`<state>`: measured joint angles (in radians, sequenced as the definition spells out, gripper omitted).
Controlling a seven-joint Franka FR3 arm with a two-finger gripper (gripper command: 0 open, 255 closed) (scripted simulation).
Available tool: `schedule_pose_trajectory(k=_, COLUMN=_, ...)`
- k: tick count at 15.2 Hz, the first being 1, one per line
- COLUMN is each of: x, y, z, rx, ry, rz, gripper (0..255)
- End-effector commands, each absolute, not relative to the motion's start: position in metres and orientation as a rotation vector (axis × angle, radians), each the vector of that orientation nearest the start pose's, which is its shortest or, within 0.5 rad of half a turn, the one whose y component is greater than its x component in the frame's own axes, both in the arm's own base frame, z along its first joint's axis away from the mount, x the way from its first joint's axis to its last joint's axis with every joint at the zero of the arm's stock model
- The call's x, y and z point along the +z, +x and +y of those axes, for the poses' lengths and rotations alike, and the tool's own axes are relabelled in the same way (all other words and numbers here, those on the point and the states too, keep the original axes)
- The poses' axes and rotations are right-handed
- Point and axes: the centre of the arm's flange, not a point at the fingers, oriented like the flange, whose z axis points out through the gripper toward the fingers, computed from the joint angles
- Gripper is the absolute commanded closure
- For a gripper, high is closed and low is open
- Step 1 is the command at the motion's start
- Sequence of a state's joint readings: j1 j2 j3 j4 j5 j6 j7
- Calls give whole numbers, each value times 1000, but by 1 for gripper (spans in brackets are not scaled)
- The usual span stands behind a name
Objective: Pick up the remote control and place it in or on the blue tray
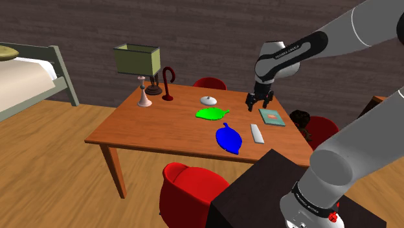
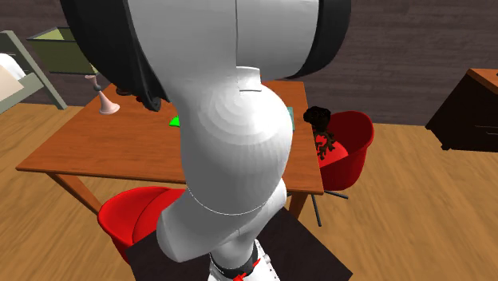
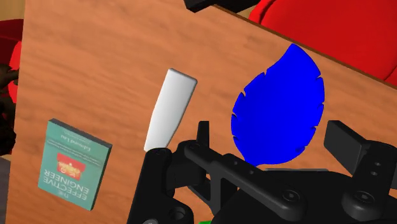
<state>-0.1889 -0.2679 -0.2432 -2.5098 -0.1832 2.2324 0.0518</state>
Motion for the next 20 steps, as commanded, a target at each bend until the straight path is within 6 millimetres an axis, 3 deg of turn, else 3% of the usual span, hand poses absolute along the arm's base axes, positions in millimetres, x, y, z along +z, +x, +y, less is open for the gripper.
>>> schedule_pose_trajectory(k=1, x=354, y=399, z=-205, rx=40, ry=-3149, rz=635, gripper=0)
schedule_pose_trajectory(k=10, x=263, y=419, z=-281, rx=30, ry=-3062, rz=876, gripper=0)
schedule_pose_trajectory(k=20, x=159, y=428, z=-367, rx=19, ry=-2944, rz=1133, gripper=0)
